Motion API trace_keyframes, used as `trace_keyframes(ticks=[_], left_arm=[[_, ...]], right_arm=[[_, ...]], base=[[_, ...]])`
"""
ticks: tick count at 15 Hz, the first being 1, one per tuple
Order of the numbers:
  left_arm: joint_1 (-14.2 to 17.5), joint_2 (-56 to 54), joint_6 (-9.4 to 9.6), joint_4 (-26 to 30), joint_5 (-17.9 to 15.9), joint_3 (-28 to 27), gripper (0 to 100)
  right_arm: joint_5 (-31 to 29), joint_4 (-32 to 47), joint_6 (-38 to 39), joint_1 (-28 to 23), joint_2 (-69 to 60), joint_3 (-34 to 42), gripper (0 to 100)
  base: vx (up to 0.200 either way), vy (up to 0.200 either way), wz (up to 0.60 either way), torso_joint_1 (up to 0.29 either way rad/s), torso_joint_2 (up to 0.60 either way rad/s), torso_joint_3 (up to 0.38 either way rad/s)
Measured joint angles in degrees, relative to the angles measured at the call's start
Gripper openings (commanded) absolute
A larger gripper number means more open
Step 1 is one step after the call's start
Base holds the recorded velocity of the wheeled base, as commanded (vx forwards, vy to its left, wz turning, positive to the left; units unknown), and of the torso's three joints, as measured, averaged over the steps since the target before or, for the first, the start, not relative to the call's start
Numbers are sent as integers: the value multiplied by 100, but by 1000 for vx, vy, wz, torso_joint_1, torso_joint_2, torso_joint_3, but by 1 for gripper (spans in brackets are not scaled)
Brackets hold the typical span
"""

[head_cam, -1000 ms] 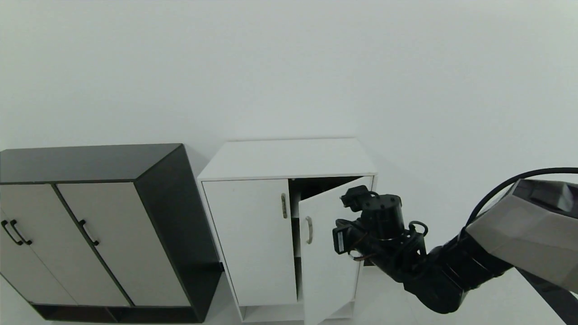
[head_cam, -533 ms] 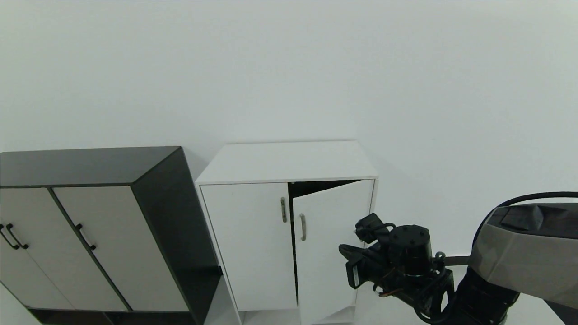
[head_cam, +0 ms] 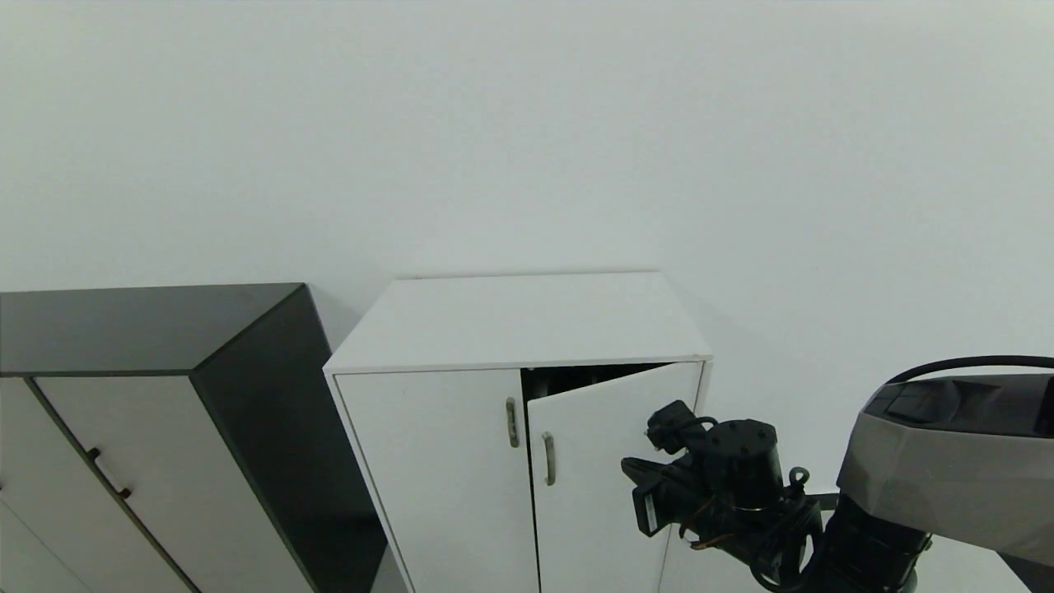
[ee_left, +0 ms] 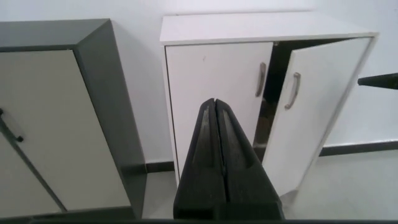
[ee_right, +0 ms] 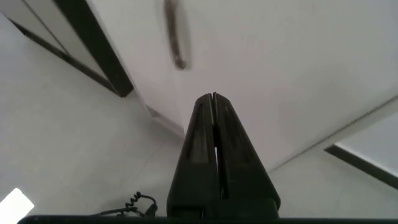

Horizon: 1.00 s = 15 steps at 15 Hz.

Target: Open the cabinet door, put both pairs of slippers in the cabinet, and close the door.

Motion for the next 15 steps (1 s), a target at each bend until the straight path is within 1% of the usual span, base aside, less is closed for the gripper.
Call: trace_keyframes(ticks=[5, 9, 15], left_arm=[[2, 0, 2, -2, 2, 0, 0], [-2, 0, -4, -2, 2, 0, 0], [0, 0, -6, -2, 2, 0, 0]], right_arm=[[6, 44, 2, -80, 138, -350, 0], [112, 187, 12, -416, 457, -903, 0], [129, 193, 12, -678, 818, -1257, 0]], base=[[0, 0, 0, 0, 0, 0], [0, 0, 0, 0, 0, 0], [0, 0, 0, 0, 0, 0]])
